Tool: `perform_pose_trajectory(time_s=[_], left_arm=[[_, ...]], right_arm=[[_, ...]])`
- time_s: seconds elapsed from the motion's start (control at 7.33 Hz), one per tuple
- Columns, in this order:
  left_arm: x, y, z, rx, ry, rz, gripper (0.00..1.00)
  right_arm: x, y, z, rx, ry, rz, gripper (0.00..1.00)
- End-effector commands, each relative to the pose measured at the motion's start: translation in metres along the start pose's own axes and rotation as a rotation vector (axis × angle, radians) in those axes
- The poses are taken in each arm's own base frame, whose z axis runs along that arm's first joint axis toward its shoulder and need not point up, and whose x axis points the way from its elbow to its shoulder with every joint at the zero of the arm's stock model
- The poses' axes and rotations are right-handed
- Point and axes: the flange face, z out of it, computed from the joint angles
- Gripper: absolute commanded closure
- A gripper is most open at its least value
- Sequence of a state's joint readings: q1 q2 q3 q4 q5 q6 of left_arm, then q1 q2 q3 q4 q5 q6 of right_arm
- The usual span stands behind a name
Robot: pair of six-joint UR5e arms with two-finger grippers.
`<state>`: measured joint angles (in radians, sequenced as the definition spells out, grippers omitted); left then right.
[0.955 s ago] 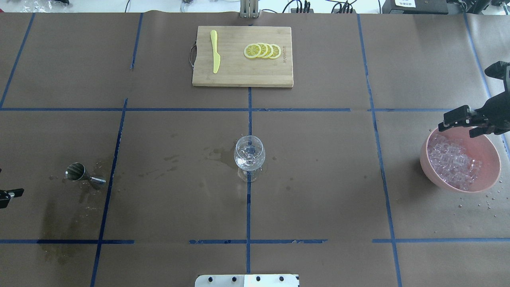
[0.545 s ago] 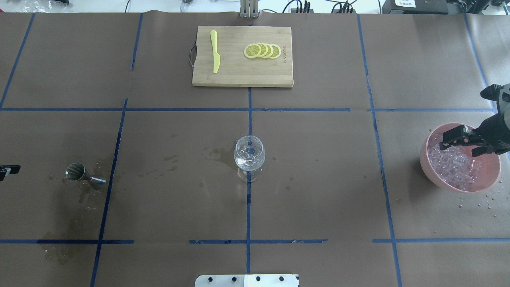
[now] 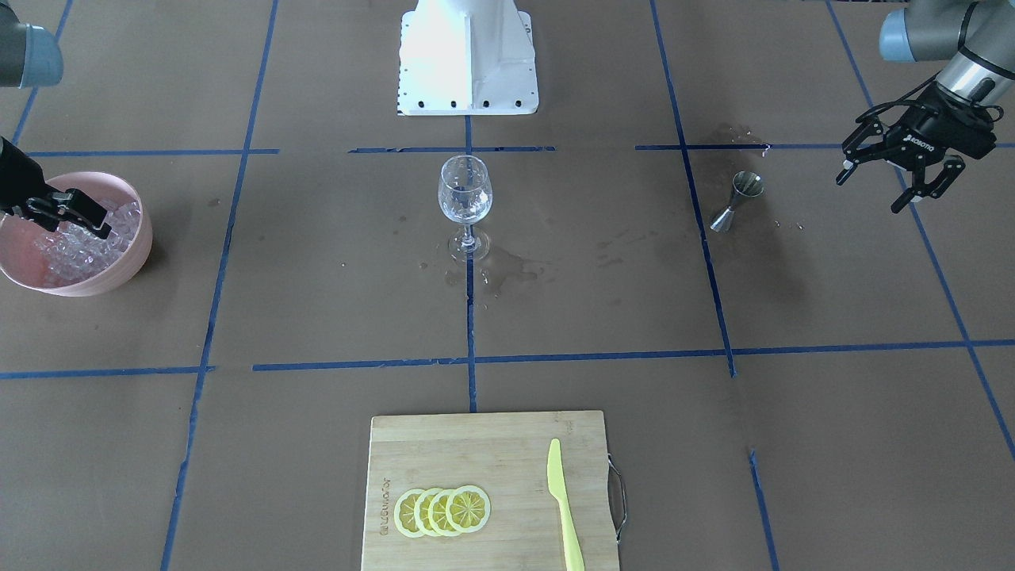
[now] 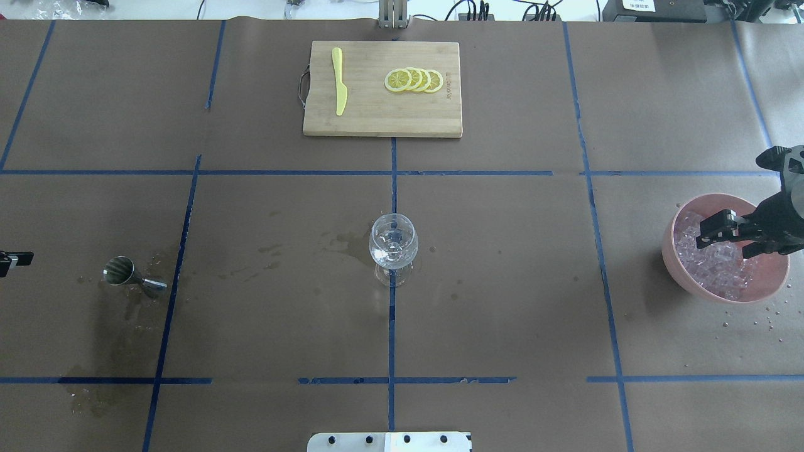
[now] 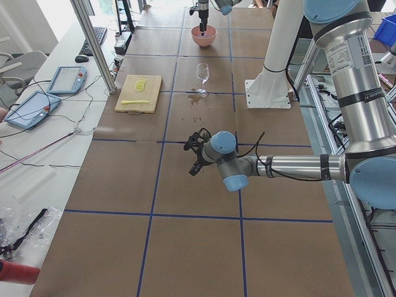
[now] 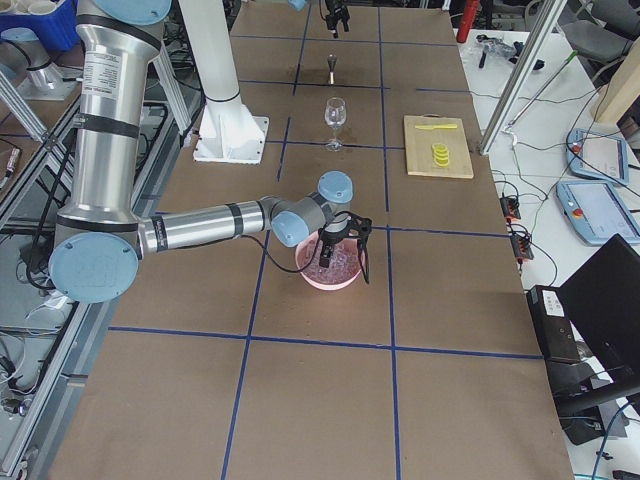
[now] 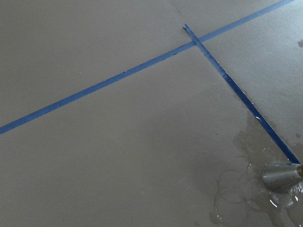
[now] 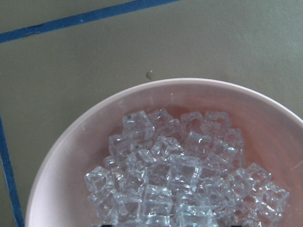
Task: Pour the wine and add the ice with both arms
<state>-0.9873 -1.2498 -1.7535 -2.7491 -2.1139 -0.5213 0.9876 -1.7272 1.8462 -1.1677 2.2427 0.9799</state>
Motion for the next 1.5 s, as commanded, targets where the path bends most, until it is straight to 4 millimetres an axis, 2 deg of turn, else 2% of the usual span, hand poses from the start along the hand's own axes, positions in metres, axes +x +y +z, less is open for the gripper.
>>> perform_pose_trajectory(time_s=[0.0,0.14,0.55,0.68,0.82,0.95,1.09,1.23,1.36], left_arm=[[0.000,-0.002,-0.002,0.006,0.002,-0.001,0.01],[-0.002,-0.003,-0.004,0.008,-0.001,-0.004,0.01],[-0.010,-0.007,-0.014,0.014,0.011,-0.021,0.01],[-0.019,-0.012,-0.025,0.041,-0.007,-0.036,0.01],[-0.030,-0.014,-0.024,0.037,-0.032,-0.059,0.01],[-0.035,-0.031,-0.018,0.027,-0.052,-0.078,0.01],[-0.042,-0.045,-0.012,-0.001,-0.078,-0.063,0.01],[-0.054,-0.079,-0.007,-0.035,-0.123,-0.035,0.01],[-0.066,-0.123,-0.010,-0.067,-0.169,-0.020,0.01]], right_arm=[[0.004,0.000,0.003,0.012,0.020,0.014,0.84],[0.009,0.002,0.004,0.009,0.027,0.020,1.00],[0.012,0.003,0.003,0.014,0.029,0.019,1.00],[0.005,0.006,-0.008,0.028,0.012,0.007,1.00],[-0.004,0.008,-0.037,0.075,-0.025,-0.004,1.00],[-0.013,0.007,-0.074,0.133,-0.072,-0.011,1.00],[-0.032,0.006,-0.106,0.180,-0.122,-0.033,1.00],[-0.062,0.001,-0.126,0.215,-0.170,-0.042,1.00],[-0.100,-0.006,-0.138,0.228,-0.227,0.038,1.00]])
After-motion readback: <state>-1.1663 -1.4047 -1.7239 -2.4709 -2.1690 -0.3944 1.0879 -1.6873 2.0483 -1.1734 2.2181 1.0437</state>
